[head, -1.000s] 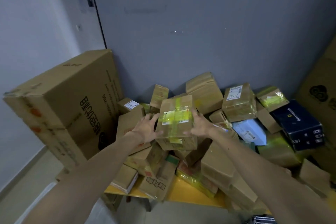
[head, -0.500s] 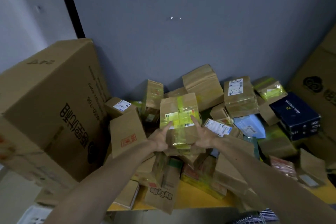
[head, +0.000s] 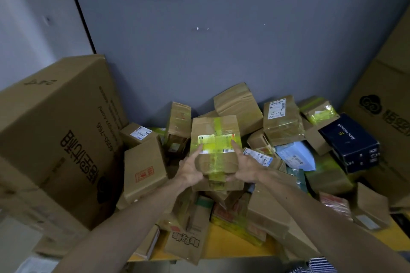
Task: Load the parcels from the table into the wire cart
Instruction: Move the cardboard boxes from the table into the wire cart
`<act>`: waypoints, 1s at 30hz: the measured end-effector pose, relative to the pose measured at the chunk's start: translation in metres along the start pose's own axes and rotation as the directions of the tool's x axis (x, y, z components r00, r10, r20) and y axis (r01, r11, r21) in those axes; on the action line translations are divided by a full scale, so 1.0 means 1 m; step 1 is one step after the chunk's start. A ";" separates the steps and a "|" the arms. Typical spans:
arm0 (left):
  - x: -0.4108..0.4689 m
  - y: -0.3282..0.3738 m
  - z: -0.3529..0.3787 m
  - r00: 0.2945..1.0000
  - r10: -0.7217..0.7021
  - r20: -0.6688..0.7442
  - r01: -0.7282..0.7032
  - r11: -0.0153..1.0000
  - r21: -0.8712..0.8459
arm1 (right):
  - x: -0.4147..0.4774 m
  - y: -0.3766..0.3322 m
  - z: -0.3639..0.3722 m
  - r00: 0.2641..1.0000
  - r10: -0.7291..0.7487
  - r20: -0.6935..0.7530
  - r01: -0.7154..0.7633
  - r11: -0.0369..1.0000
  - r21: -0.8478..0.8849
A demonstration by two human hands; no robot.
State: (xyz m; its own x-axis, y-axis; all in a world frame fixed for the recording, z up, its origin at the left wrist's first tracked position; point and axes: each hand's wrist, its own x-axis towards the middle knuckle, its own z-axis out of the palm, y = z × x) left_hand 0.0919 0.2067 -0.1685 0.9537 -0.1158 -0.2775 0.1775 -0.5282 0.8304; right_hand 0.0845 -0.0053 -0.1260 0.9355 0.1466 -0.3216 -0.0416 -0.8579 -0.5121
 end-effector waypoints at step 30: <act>-0.125 0.116 -0.037 0.918 0.386 -0.087 -0.322 0.857 0.402 | -0.142 -0.044 -0.041 0.892 0.003 -0.452 0.075 0.985 0.154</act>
State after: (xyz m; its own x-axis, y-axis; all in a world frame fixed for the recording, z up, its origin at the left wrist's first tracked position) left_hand 0.0022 0.1906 -0.0194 0.9656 -0.2368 0.1078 -0.2526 -0.7535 0.6069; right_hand -0.0320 -0.0086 -0.0254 0.9930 -0.0943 0.0714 -0.0252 -0.7587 -0.6510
